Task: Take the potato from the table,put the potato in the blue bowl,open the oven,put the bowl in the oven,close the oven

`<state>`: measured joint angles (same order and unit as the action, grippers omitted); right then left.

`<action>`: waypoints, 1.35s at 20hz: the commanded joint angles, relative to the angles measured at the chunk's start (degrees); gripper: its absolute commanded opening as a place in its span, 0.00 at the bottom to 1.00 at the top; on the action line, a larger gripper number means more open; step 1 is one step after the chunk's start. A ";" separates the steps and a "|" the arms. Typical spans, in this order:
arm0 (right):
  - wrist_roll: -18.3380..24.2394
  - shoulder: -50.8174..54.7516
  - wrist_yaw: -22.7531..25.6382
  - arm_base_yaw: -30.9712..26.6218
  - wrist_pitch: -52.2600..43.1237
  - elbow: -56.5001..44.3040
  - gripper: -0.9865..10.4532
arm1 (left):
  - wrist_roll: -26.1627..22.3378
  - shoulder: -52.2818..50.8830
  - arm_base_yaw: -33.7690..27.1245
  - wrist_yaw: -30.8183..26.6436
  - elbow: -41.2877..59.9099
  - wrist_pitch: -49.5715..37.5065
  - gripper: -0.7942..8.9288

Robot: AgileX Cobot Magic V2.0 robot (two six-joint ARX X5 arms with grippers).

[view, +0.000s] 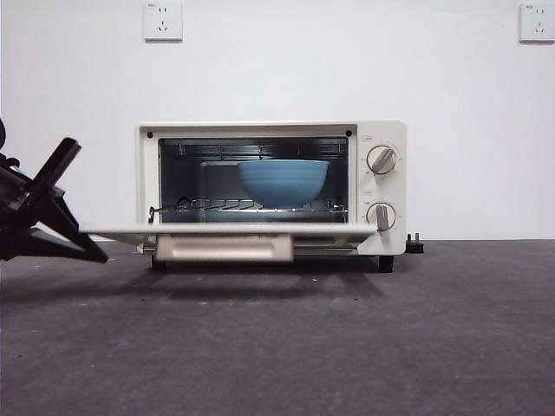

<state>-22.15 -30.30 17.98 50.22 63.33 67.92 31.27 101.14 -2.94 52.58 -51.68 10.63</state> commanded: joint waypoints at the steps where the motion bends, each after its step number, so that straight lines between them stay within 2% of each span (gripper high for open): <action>1: -0.92 0.04 0.00 0.02 -0.35 -0.37 0.08 | 1.64 0.35 0.33 3.02 0.13 -1.31 0.07; 10: -1.22 0.04 -1.20 0.02 -0.26 -0.37 0.08 | 4.63 0.33 0.24 6.01 -0.48 -3.65 0.07; 20: -0.74 0.04 -2.43 0.02 3.69 -0.37 0.08 | 6.49 0.33 0.42 7.89 -8.28 -1.75 0.07; 27: 0.11 0.04 -6.60 0.02 4.24 -0.37 0.08 | 6.56 0.33 1.07 7.82 -14.21 0.26 0.07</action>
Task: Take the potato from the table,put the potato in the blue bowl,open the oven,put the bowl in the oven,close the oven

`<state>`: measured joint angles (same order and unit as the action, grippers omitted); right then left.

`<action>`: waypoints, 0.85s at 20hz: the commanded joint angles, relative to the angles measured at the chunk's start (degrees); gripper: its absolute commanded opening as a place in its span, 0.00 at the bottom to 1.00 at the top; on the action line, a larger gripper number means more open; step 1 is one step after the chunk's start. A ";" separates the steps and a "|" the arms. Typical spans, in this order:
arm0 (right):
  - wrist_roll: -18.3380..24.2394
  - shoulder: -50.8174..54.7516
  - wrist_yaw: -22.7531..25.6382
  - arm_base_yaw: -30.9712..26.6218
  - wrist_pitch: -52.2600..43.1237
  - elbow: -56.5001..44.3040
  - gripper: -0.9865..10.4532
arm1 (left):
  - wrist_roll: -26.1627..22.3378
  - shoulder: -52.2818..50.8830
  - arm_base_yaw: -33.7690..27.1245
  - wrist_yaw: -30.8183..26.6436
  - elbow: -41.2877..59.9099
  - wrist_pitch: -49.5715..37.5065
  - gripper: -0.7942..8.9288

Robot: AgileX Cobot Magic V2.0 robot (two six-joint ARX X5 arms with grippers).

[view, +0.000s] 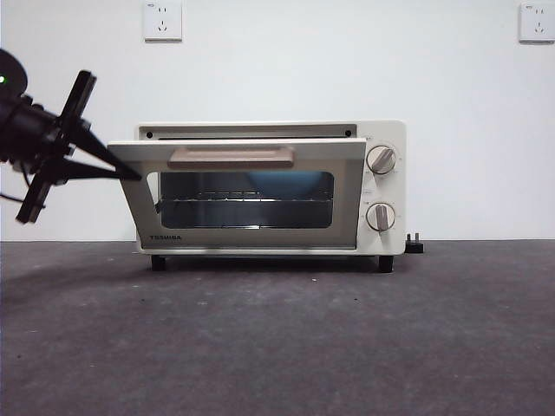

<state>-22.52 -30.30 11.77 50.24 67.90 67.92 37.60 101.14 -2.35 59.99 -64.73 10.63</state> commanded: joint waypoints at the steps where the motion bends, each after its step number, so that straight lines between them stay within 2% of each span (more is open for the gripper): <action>1: 0.48 0.04 -0.50 0.00 -0.35 -0.37 0.08 | 0.22 0.33 0.59 0.39 -1.84 0.42 0.07; 7: 0.44 0.04 -0.44 0.00 -0.50 -0.37 0.08 | 1.38 0.33 0.94 -2.67 -6.78 0.44 0.07; 14: 0.85 0.04 0.48 0.00 -0.46 -0.37 0.08 | 4.07 0.33 0.94 -10.69 -10.95 -0.63 0.07; 17: 1.49 0.04 2.23 0.00 -0.07 -0.37 0.08 | 4.04 0.33 0.94 -10.45 -11.80 -0.63 0.07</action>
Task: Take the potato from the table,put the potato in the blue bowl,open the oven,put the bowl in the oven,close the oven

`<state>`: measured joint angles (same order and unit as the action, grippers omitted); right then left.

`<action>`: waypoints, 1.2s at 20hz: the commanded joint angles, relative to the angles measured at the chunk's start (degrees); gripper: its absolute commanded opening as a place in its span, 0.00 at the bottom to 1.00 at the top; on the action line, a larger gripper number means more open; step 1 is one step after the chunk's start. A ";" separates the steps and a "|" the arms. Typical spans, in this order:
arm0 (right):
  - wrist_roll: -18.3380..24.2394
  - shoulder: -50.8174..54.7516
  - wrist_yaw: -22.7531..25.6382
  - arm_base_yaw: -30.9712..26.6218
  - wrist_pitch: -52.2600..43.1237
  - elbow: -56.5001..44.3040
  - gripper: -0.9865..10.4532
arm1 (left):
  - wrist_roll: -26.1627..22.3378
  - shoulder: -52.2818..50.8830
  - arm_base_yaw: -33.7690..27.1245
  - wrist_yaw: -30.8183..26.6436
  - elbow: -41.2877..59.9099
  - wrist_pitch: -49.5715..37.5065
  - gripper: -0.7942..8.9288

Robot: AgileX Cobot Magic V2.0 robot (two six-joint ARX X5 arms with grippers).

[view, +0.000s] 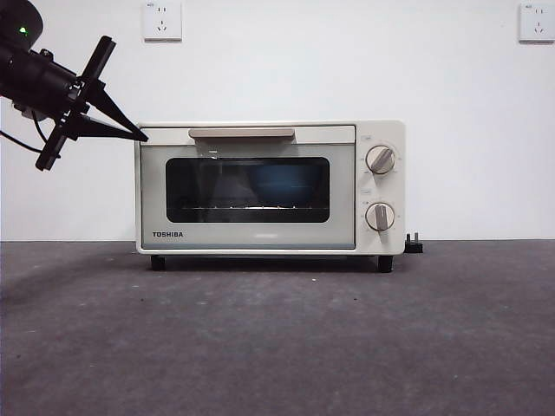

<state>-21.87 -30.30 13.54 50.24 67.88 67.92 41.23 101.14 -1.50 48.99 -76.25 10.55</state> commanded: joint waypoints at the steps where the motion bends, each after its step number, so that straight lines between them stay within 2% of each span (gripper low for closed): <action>1: 0.98 0.04 0.63 0.00 -0.07 -0.37 0.08 | 0.37 0.33 0.09 1.22 -0.31 -0.50 0.07; 3: 1.07 0.04 0.63 0.00 -0.04 -0.37 0.08 | -0.26 0.33 0.11 3.67 -0.31 -0.20 0.07; 5: 1.03 0.04 0.61 0.00 -0.04 -0.37 0.08 | -3.08 -0.63 0.11 5.07 -0.31 2.43 0.07; 7: 1.05 0.04 0.61 0.00 -0.02 -0.37 0.09 | -9.55 -3.52 0.50 4.28 -0.31 9.05 0.07; 9: 1.05 0.04 0.63 0.00 0.02 -0.37 0.09 | -17.29 -8.02 0.92 0.59 -0.31 17.38 0.07; 13: 1.05 0.04 1.92 0.00 2.16 -0.35 0.09 | -30.03 -20.65 3.52 -14.25 -0.31 30.29 0.07; 16: 1.05 0.04 1.92 0.00 6.16 -0.35 0.09 | -35.04 -32.13 8.33 -32.22 -0.31 33.66 0.07; 18: 1.03 0.04 1.92 0.00 9.55 -0.35 0.09 | -35.15 -39.10 13.27 -42.16 -0.31 33.53 0.07; 20: 1.05 0.04 1.92 0.00 10.82 -0.33 0.09 | -34.93 -44.61 18.60 -47.19 -0.31 33.66 0.07; 22: 1.05 0.04 1.92 0.00 10.82 -0.28 0.09 | -34.64 -48.70 23.43 -49.22 -0.31 34.95 0.08; 24: 1.05 0.04 1.92 0.00 10.82 -0.28 0.09 | -33.38 -51.58 26.75 -48.94 -0.31 37.92 0.08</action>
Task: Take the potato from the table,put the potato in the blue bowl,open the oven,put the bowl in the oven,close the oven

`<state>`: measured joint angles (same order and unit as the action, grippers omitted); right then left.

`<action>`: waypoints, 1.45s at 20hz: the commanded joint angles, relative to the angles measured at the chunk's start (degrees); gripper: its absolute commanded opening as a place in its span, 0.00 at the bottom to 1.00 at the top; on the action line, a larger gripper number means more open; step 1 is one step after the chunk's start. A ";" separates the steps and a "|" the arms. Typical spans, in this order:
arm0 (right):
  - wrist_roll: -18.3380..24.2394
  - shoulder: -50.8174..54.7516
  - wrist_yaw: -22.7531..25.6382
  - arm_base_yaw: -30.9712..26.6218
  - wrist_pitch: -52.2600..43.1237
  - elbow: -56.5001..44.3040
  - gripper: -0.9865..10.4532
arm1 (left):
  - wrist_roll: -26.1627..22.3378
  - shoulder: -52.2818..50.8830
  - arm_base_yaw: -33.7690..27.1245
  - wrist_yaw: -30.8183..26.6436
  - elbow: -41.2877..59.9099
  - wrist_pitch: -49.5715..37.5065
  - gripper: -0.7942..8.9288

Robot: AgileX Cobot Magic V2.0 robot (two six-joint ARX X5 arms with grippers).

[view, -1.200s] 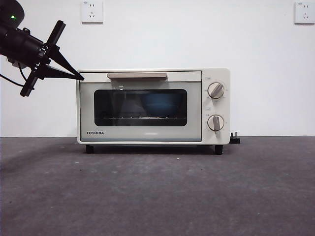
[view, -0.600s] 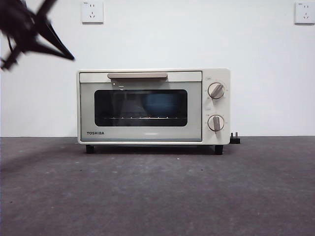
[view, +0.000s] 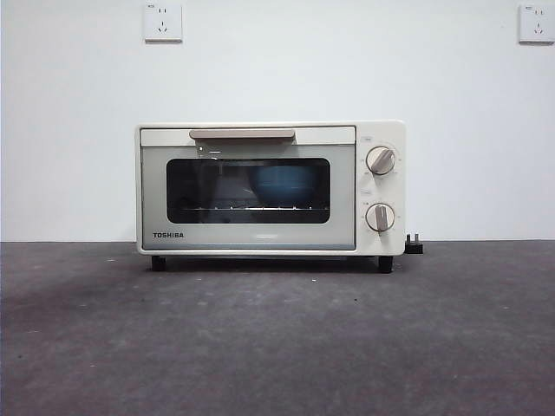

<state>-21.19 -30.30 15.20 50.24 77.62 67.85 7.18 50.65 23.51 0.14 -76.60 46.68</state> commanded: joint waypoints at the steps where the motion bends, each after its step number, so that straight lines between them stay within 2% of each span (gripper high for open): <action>1: 0.37 0.04 0.26 0.00 1.07 -0.22 0.09 | 0.68 -2.12 2.86 0.26 0.04 3.56 0.08; 6: 0.37 0.04 0.24 0.00 1.07 -0.22 0.09 | 0.57 -2.43 3.50 0.24 0.02 4.72 0.08; 15: 0.37 0.04 0.26 0.00 1.07 -0.22 0.09 | 0.15 3.74 1.90 -0.11 0.02 4.66 0.08; 16: 0.37 0.04 0.26 0.00 1.07 -0.22 0.09 | -6.49 3.69 1.40 -1.42 0.04 3.82 0.08; 18: 0.37 0.04 0.24 0.00 1.07 -0.22 0.09 | -14.45 2.71 -1.03 -1.77 1.03 1.49 0.08; 19: 0.37 0.04 0.24 0.00 1.07 -0.22 0.09 | -18.27 1.29 -2.97 -1.57 3.15 -1.66 0.08; 21: 0.37 0.04 0.26 0.00 1.07 -0.22 0.09 | -20.46 -2.23 -6.62 -1.60 10.49 -10.64 0.08; 24: 0.37 0.04 0.24 0.00 1.07 -0.22 0.09 | -20.65 -10.05 -12.96 -1.60 28.70 -29.35 0.08; 26: 0.37 0.04 0.24 0.00 1.07 -0.22 0.09 | -19.17 -15.87 -15.56 -0.87 42.34 -40.61 0.08; 29: 0.37 0.04 0.26 0.00 1.07 -0.22 0.09 | -16.06 -25.77 -17.09 0.00 58.47 -47.50 0.08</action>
<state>-21.19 -30.30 15.20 50.24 77.62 67.85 -10.24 25.85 6.70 0.08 -20.25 0.27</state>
